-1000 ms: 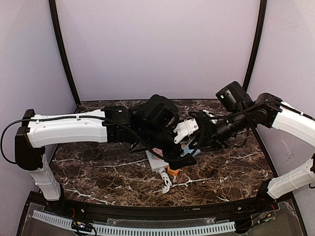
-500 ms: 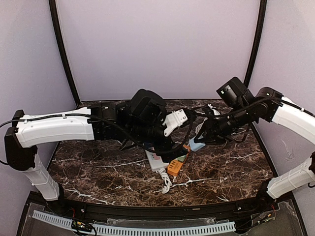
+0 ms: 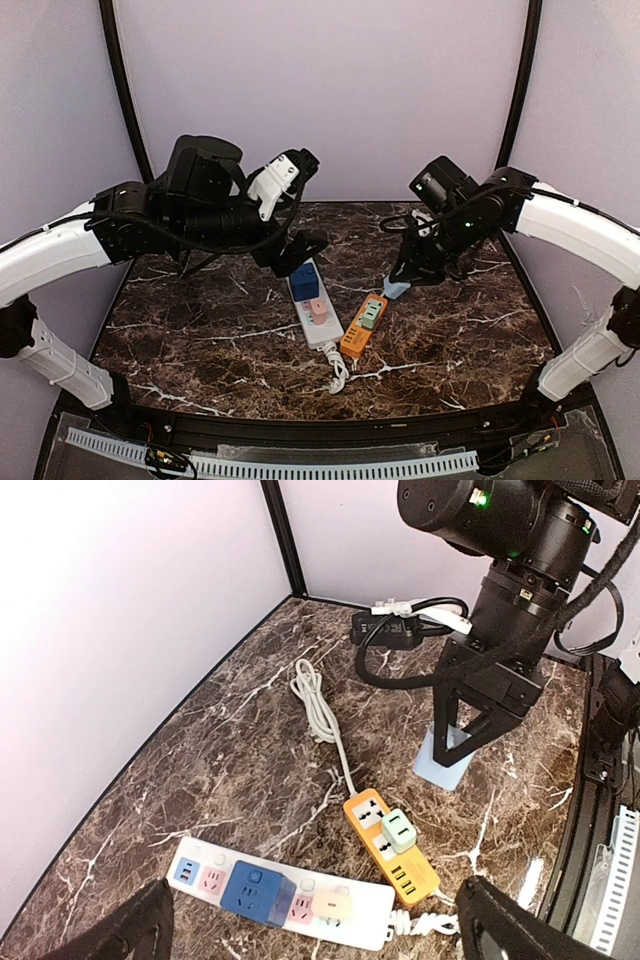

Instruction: Insert the plug

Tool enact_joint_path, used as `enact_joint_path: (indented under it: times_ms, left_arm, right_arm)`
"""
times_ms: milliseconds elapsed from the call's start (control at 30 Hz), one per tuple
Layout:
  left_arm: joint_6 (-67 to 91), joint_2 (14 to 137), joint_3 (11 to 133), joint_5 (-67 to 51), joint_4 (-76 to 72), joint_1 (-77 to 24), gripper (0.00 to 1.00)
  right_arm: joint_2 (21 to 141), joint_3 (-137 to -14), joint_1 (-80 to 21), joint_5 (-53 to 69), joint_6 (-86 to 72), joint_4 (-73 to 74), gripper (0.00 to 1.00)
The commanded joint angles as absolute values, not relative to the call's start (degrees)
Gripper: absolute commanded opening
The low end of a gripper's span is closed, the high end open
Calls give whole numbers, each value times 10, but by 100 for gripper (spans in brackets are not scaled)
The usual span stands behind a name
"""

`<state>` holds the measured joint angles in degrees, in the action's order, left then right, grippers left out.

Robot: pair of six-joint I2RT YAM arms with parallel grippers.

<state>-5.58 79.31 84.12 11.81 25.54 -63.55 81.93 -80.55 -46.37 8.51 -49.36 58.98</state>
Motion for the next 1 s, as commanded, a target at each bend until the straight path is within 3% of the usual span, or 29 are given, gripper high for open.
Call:
enact_joint_path:
  times_ms: [0,333,500,633,967]
  left_arm:
    - [-58,746,814,161,297,-635,99]
    - [-63,635,727,202,301,-635,99]
    - [-49,599,711,191,318,-635,99]
    - [-41,586,706,194,324,-635,99]
    - [-42,601,696,225,294,-635,99]
  right_arm:
    - [855,-839,-458,34,-533,604,0]
    - [922,-906,-451,-26,-656,613,0]
    - [916,-837,-418,66,-726,578,0]
    - [859,-771,-414,63,-762,503,0]
    - [900,-836,-392,45,-719,572,0]
